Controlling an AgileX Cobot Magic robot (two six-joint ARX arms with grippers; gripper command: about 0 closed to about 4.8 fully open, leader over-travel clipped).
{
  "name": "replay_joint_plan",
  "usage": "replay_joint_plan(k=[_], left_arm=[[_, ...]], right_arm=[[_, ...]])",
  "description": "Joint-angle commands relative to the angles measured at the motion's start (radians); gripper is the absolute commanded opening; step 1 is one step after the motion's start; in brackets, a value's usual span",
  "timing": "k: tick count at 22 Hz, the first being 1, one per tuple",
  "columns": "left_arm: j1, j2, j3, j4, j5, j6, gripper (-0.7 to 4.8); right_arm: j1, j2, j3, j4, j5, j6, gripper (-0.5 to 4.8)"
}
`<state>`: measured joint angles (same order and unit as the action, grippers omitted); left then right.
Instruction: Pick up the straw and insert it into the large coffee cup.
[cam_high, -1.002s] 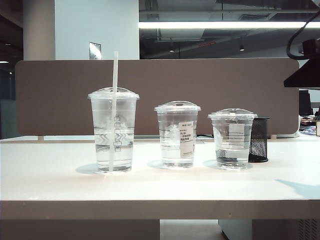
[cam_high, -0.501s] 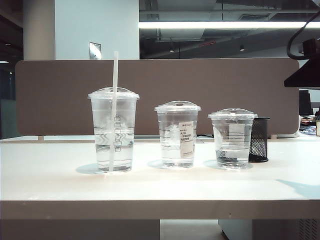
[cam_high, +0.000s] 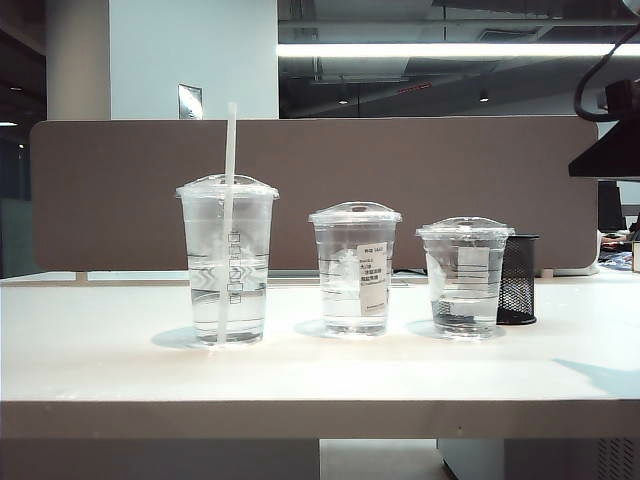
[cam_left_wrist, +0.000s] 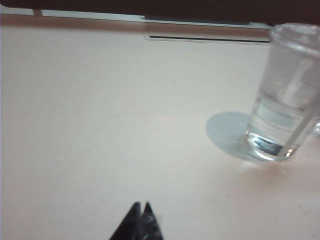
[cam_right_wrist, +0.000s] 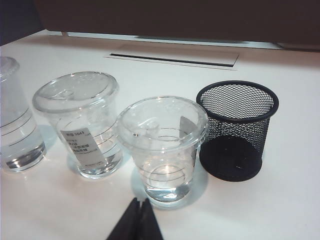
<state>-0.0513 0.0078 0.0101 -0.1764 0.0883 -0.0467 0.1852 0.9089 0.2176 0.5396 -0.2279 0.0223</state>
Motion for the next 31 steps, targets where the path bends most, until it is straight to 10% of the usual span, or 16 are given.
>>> replay_joint_plan(k=[1,21,31], left_arm=[[0.001,-0.001,-0.001,0.01,-0.033,0.015,-0.02],[0.0,-0.001,-0.001,0.006,-0.032,0.051,-0.02],[0.0,-0.001,-0.001,0.006,-0.032,0.051,-0.02]], right_arm=[[0.002,-0.001,0.003,0.011,0.001,0.003,-0.01],[0.01,-0.014,0.003,0.001,-0.01,0.003,-0.01],[-0.145,-0.675,-0.087,-0.46,0.192,-0.052,-0.01]])
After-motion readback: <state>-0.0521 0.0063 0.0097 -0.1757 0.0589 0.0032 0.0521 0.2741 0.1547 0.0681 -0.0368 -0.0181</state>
